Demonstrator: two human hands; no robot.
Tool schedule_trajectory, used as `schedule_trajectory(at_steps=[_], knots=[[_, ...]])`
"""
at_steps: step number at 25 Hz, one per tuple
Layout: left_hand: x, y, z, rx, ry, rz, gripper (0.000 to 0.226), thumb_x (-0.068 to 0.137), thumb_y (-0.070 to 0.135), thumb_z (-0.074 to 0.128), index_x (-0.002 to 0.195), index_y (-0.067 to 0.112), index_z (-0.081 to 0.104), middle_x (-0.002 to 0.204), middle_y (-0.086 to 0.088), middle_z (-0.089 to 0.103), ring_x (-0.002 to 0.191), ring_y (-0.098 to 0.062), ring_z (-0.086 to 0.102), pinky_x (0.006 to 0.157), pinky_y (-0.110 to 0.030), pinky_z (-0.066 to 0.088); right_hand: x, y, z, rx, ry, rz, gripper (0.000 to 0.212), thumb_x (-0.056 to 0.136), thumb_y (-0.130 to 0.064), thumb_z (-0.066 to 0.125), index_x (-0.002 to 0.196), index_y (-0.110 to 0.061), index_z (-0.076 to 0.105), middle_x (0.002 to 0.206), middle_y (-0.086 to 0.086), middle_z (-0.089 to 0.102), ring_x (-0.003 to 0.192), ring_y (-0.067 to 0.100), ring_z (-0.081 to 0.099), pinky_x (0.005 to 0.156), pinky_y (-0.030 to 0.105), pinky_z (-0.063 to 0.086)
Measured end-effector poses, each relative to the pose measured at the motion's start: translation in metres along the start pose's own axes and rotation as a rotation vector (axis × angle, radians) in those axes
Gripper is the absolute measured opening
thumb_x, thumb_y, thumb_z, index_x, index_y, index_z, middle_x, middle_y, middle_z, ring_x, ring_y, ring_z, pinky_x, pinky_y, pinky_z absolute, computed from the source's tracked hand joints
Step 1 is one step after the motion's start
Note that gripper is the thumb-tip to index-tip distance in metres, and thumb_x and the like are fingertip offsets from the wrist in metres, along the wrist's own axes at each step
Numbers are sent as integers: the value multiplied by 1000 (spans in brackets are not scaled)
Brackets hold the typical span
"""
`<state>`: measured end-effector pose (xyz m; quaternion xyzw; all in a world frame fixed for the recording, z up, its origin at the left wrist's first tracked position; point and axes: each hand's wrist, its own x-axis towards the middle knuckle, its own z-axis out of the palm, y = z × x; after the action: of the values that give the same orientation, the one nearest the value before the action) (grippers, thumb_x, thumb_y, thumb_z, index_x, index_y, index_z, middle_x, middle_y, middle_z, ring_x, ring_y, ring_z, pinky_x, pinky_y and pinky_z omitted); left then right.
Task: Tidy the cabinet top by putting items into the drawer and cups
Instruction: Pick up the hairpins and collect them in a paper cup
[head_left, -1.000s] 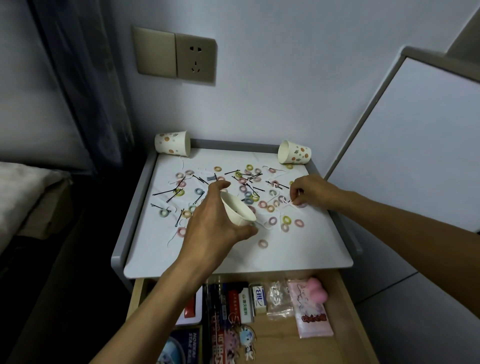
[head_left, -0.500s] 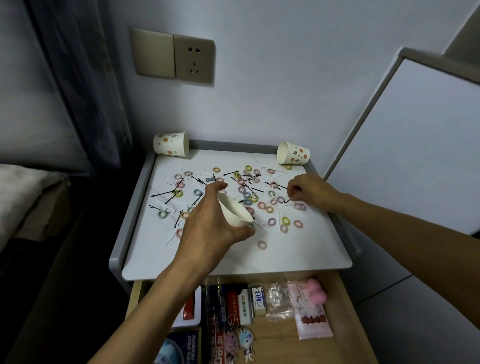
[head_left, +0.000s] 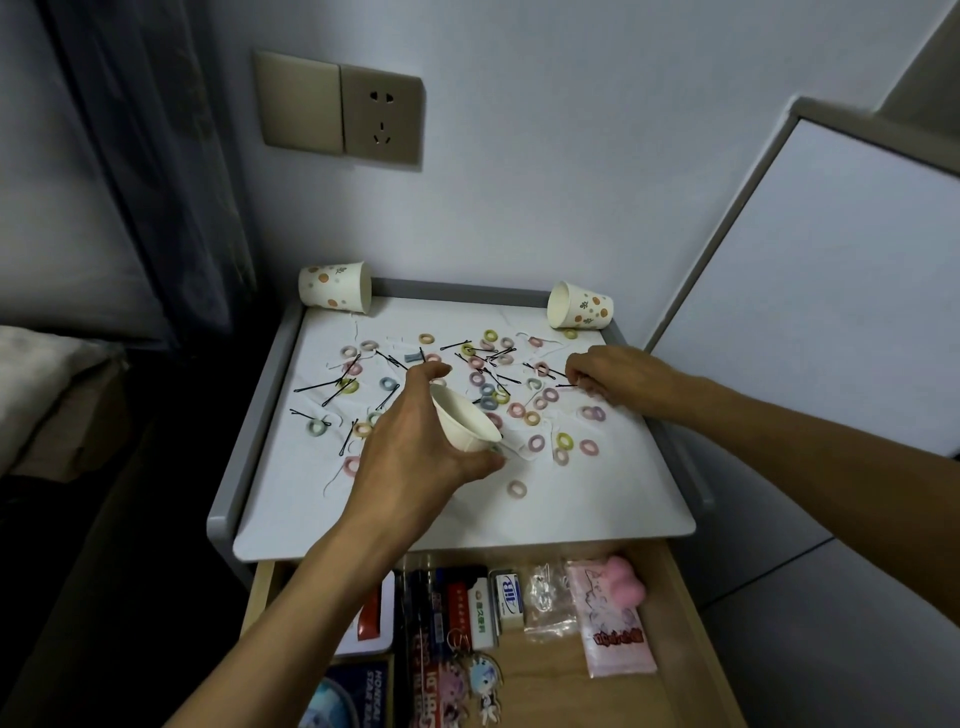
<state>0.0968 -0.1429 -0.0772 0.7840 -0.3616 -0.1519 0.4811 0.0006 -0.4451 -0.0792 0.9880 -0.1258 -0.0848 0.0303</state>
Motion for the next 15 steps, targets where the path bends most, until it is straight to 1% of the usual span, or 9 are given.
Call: schedule_trajectory(at_steps=[2,3,4,6,8,10,12,13,15], knots=[[-1,1,0,-3,3,1,94,61,33,90,138,31,36,123,6,55,109,-19,53,82,-31,43,3,3,-2,138,65,88,17,98,-13,50,109,-19,62,87,-3,59,74,16,60,69,33,56],[-1,1,-1,-6,4,1,94,61,33,90,138,31,36,122,6,55,109,-19,53,82,-30,43,7,4,-1,236,131,174,19,97,-12,51,109,-17,64,92,0,62,79,20,63,70,35,57],[-1,1,-1,-8,5,-1,94,62,33,89,138,31,35,122,6,55,109,-19,53,82,-30,43,12,3,0,310,198,255,19,95,-11,53,108,-15,67,99,3,63,84,23,64,71,35,57],[-1,0,-3,-7,6,-12,94,61,33,90,138,32,35,122,6,54,109,-21,53,84,-31,45,25,-2,9,352,272,366,16,91,-10,61,103,-11,72,109,4,63,93,22,62,76,31,55],[0,0,-4,-2,12,-22,95,60,35,90,138,34,35,123,5,55,109,-22,54,86,-36,48,37,-9,19,350,293,423,13,88,-10,67,97,-8,75,109,2,66,101,19,60,86,28,51],[0,-1,-5,4,19,-23,96,59,37,90,137,35,35,123,4,56,109,-23,54,89,-40,49,44,-15,25,384,279,468,10,86,-18,71,92,-11,75,103,2,72,92,17,63,84,32,53],[1,-1,-5,4,22,-23,96,58,38,90,137,35,35,122,5,56,109,-23,54,89,-41,49,47,-19,25,412,268,489,16,86,-24,73,94,-10,74,97,2,72,81,14,62,77,30,52],[1,-2,-6,1,20,-25,96,58,38,90,137,35,35,122,5,56,109,-23,54,89,-41,49,48,-21,24,422,266,497,18,86,-24,73,96,-9,74,96,3,71,80,13,60,75,28,50],[0,-2,-7,-3,20,-28,96,59,38,90,137,35,35,123,5,56,110,-23,54,89,-42,49,49,-24,25,430,283,506,20,85,-22,74,99,-8,73,99,4,71,83,14,60,78,29,50]])
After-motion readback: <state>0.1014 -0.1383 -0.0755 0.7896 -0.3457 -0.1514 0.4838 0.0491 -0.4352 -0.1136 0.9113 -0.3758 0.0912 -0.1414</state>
